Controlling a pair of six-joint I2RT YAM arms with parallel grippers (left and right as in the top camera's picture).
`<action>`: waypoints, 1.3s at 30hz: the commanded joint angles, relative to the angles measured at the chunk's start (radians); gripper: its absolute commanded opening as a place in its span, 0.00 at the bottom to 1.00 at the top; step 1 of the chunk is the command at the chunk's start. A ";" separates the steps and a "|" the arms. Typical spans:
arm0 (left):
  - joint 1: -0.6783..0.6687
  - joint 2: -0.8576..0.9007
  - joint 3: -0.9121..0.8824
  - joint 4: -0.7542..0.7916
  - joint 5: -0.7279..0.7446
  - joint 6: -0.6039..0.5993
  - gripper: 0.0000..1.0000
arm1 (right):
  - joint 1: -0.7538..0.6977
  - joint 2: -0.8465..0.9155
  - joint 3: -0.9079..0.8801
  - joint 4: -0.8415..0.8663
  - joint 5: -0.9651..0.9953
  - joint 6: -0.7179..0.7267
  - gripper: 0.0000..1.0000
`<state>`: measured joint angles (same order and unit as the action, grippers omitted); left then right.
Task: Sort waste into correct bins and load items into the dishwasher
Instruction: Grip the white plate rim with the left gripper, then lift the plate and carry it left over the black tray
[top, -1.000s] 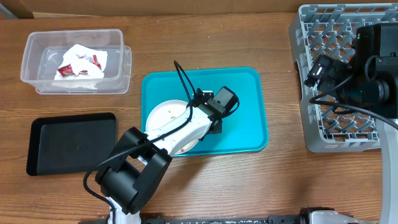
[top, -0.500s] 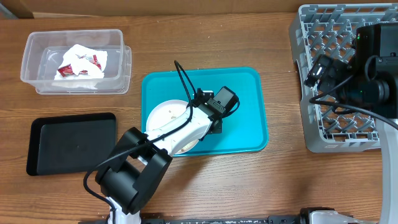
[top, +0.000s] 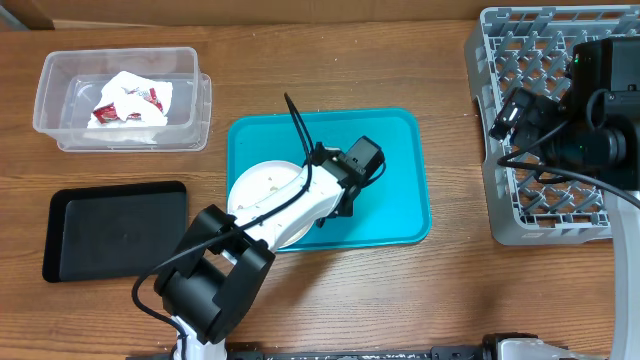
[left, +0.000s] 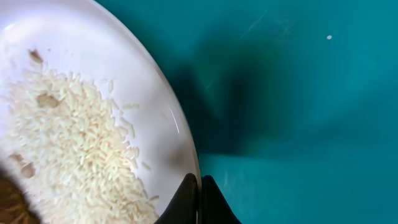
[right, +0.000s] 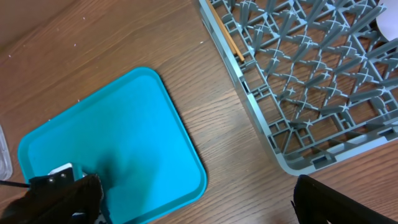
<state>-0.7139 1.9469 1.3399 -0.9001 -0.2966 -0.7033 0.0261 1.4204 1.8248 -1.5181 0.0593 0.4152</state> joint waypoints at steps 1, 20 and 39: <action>-0.006 0.011 0.077 -0.050 -0.029 -0.011 0.04 | -0.003 -0.006 0.001 0.006 0.006 0.005 1.00; -0.003 0.011 0.232 -0.262 -0.054 -0.069 0.04 | -0.003 -0.006 0.001 0.006 0.006 0.005 1.00; 0.227 0.005 0.472 -0.578 -0.069 -0.109 0.04 | -0.003 -0.006 0.001 0.006 0.006 0.005 1.00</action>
<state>-0.5266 1.9476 1.7741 -1.4548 -0.3336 -0.7879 0.0257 1.4204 1.8248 -1.5177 0.0593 0.4149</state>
